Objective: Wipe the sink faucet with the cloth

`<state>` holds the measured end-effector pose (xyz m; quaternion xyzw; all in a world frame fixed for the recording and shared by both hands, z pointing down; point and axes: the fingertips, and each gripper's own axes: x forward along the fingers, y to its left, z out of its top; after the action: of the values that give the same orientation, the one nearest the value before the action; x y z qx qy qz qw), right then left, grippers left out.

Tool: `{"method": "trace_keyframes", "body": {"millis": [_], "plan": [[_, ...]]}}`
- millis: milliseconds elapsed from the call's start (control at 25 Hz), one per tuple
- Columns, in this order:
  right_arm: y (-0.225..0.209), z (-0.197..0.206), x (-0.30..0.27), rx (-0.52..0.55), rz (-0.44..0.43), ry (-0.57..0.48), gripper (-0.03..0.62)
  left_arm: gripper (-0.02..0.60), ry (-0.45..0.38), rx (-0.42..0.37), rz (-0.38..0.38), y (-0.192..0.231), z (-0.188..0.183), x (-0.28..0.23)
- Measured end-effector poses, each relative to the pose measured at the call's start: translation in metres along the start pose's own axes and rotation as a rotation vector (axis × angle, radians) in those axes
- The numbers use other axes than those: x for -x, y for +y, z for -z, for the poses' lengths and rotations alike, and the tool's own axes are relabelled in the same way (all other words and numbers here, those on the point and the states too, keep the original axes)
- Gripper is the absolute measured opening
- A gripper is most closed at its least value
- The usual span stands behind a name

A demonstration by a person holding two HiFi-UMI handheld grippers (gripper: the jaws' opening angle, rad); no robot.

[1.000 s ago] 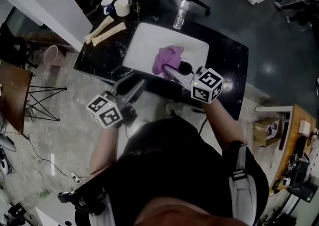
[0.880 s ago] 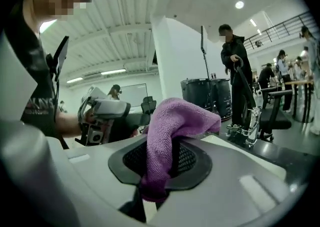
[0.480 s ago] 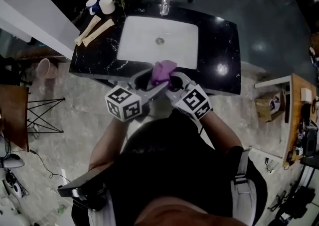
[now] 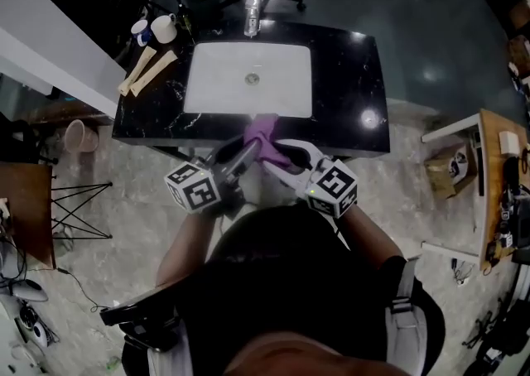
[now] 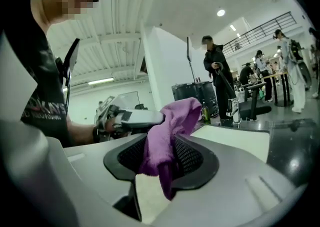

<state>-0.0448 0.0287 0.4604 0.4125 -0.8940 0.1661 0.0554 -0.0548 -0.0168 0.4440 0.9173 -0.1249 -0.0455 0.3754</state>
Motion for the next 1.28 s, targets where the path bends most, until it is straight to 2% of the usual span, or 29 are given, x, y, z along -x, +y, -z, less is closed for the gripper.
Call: {"method": "trace_keyframes", "body": {"millis": [120, 160, 200, 360, 600, 760, 880, 1040, 1160, 1280], "plan": [[-0.01, -0.014, 0.038, -0.104, 0.016, -0.125, 0.153, 0.092, -0.053, 0.025, -0.042, 0.001, -0.01, 0.0], [-0.015, -0.015, 0.053, -0.145, 0.024, -0.16, 0.117, 0.092, -0.067, 0.035, -0.059, 0.003, -0.012, 0.001], [-0.018, -0.016, 0.067, -0.189, 0.028, -0.188, 0.014, 0.092, -0.082, 0.041, -0.072, 0.004, -0.013, 0.002], [-0.032, -0.009, 0.109, -0.317, 0.004, -0.233, 0.011, 0.092, -0.121, 0.027, -0.121, 0.001, -0.019, 0.005], [-0.046, 0.011, 0.136, -0.343, -0.013, -0.217, 0.011, 0.092, -0.146, -0.025, -0.183, -0.004, -0.033, 0.006], [-0.056, 0.02, 0.143, -0.363, -0.007, -0.215, 0.011, 0.092, -0.175, -0.068, -0.197, 0.006, -0.064, 0.0], [-0.068, 0.023, 0.153, -0.381, 0.046, -0.242, 0.011, 0.092, -0.192, -0.104, -0.196, 0.021, -0.099, -0.01], [-0.092, 0.025, 0.161, -0.464, 0.134, -0.297, 0.011, 0.092, -0.244, -0.063, -0.201, 0.056, -0.15, -0.038], [-0.107, 0.018, 0.16, -0.515, 0.215, -0.354, 0.011, 0.092, -0.238, -0.116, -0.237, 0.092, -0.185, -0.063], [-0.119, 0.017, 0.15, -0.523, 0.301, -0.369, 0.011, 0.092, -0.221, -0.13, -0.266, 0.129, -0.211, -0.077]]}}
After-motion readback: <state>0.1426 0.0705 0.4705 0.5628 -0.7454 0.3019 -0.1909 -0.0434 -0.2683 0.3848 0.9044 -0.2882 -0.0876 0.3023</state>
